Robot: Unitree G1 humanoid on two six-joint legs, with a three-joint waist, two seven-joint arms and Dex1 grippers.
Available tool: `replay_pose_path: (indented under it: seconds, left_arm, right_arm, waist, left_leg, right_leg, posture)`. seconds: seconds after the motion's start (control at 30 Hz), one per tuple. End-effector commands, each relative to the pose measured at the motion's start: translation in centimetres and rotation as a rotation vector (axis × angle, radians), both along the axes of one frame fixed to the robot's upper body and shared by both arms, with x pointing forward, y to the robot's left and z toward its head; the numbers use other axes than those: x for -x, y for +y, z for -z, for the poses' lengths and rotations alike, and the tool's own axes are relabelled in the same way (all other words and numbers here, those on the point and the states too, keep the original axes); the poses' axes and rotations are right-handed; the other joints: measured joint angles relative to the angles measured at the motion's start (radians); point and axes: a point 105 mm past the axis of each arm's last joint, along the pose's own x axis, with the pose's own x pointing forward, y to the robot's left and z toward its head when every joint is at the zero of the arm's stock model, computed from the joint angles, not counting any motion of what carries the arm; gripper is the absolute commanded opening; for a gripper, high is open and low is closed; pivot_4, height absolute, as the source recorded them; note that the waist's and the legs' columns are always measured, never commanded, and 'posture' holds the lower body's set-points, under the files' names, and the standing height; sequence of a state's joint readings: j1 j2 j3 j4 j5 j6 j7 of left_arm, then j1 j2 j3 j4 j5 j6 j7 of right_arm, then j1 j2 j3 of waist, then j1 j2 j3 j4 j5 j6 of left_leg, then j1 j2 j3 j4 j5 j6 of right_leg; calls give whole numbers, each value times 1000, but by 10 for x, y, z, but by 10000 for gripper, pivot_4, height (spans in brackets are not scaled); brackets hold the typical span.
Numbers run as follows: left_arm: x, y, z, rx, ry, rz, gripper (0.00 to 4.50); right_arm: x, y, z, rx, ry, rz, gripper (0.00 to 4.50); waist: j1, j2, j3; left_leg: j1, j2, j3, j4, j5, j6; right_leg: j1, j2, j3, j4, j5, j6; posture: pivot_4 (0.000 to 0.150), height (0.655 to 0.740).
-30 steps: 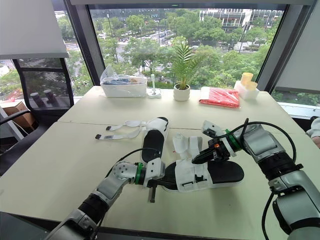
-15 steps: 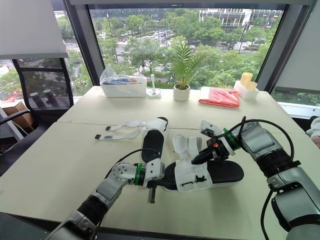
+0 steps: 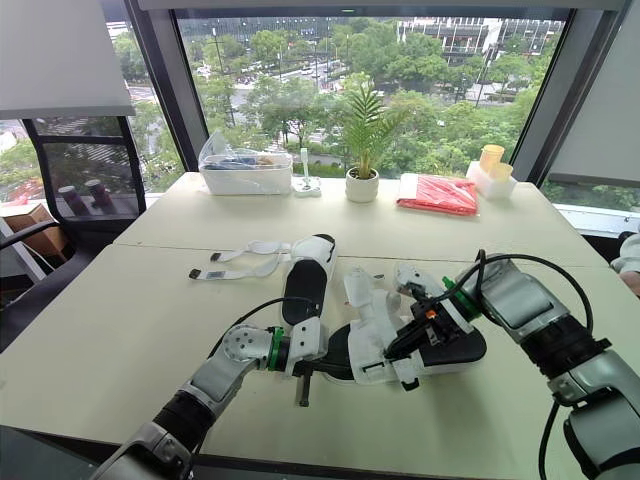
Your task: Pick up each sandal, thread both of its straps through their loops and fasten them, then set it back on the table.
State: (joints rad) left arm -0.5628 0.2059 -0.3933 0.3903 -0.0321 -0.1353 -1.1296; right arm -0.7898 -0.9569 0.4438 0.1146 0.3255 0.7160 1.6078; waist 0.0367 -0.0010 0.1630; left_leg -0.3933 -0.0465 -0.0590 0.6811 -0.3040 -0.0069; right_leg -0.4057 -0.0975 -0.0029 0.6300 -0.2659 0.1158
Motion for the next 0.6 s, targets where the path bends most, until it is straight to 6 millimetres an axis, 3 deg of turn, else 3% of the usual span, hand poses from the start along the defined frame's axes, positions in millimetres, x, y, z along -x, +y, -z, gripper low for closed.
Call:
replay_pose_path:
  seconds: [0.03, 0.23, 0.43, 0.6]
  left_arm:
    - [8, 4, 26, -92, 68, 8, 0]
    - [10, 3, 27, -93, 74, 18, 0]
    - [9, 3, 29, -103, 71, 28, 0]
    - [6, -2, 28, -89, 74, 32, 0]
  right_arm:
    - [9, -3, -8, -1, -20, -2, 14346]
    - [29, -9, -43, -63, -72, 100, 44519]
    - [47, -34, -51, -52, -47, 310, 44519]
    - [63, -43, -21, -79, 29, 431, 44519]
  waist:
    - [0, 0, 0]
    - [3, 0, 0]
    - [5, 0, 0]
    - [7, 0, 0]
  left_leg:
    - [0, 0, 0, 0, 0, 0]
    - [0, 0, 0, 0, -1, 2]
    - [0, 1, -1, 0, -3, 5]
    - [0, 1, -1, 0, -3, 6]
  right_leg:
    - [0, 0, 0, 0, 0, 0]
    - [0, 0, 0, 0, 0, 0]
    - [1, -1, 0, -1, 0, 0]
    - [2, -1, 0, -1, 0, 0]
  posture:
    - [1500, 7374]
    - [1500, 7374]
    - [1500, 7374]
    - [1500, 7374]
